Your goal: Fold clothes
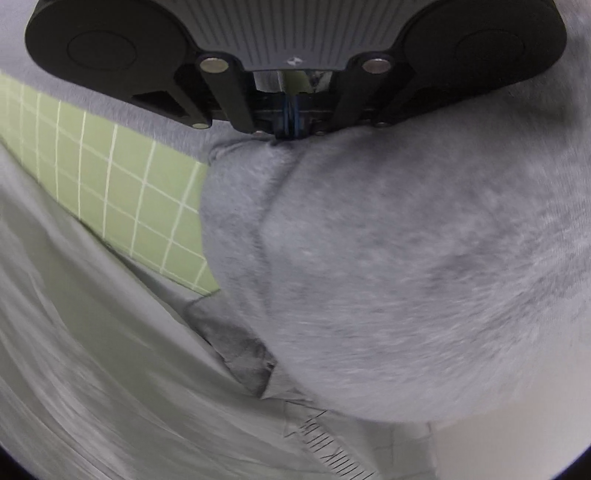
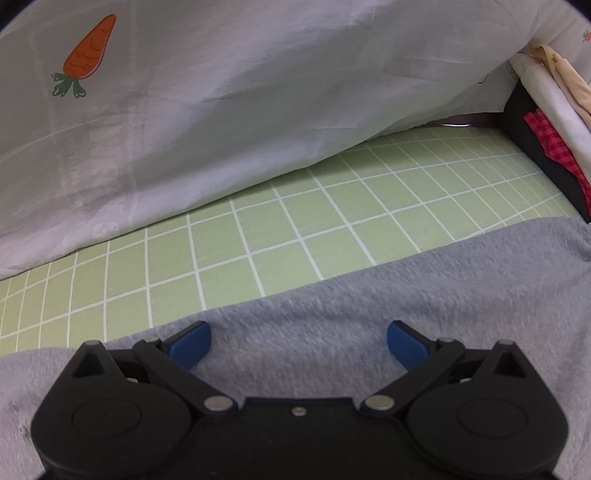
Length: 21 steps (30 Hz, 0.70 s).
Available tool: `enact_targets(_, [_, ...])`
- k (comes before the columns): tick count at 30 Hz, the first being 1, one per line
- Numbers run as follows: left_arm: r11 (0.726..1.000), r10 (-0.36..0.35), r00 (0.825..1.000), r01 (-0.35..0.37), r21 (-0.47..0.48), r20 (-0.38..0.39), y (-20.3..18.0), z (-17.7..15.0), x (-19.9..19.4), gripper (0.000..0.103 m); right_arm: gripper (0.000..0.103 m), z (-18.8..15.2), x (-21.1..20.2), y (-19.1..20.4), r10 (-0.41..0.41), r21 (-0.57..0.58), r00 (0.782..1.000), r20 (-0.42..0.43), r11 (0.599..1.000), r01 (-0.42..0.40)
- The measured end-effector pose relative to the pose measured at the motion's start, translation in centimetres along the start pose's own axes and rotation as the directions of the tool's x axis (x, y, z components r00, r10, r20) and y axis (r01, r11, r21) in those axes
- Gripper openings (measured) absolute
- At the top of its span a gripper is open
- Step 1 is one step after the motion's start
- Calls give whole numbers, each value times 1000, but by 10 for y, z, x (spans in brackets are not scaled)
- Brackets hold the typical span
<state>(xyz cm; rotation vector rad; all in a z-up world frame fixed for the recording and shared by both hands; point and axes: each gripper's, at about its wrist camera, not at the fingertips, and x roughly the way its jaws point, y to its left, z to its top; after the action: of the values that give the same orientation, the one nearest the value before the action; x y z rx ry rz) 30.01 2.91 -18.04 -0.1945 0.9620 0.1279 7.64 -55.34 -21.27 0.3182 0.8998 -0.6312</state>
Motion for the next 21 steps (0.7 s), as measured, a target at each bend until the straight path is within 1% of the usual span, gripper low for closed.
enact_targets(2, [1000,-12,1000,12,-28,-7,6,4,2,7,103,0,0,-3,-1,3,1000,0,1000,1])
enact_targets(5, [1000,13,1000,-13,-6,-19,-2,2,1,7,103,-1,-1,-5,-1,6,1000,0,1000,1])
enact_targets(7, [1000,12,999,-12,-4,-33,-7,-1,-2,12,103,-1,-3,-6,-3,12,1000,-9,1000,3])
enact_targets(8, [1000,2,999,-2,-3,-38,-9,-3,-5,16,103,-1,-6,-7,0,19,1000,-11,1000,0])
enact_targets(9, [1000,-10,999,10,-1,-38,-12,-6,-11,26,103,-1,-9,-9,7,29,1000,-8,1000,-7])
enact_targets(10, [1000,-22,999,22,0,-37,-15,-9,-17,40,103,-1,-14,-11,17,37,1000,-1,999,-17])
enact_targets(11, [999,-32,999,32,12,-30,-17,-13,-25,46,103,-2,-21,-13,26,42,1000,7,999,-26])
enact_targets(13, [997,-30,1000,29,65,5,-21,-27,-49,69,103,-6,-38,-19,42,43,999,21,998,-43])
enact_targets(15, [993,-17,999,13,116,35,-27,-44,-74,80,103,-13,-57,-26,60,39,998,33,997,-61])
enact_targets(16, [990,-15,999,9,138,43,-30,-54,-88,83,103,-17,-68,-31,69,35,997,38,997,-71])
enact_targets(18, [984,-12,998,1,180,60,-36,-74,-115,86,103,-29,-90,-45,79,34,996,44,996,-80])
enact_targets(21, [984,-65,998,60,166,25,-44,-114,-156,87,103,-51,-124,-72,86,38,995,53,995,-88])
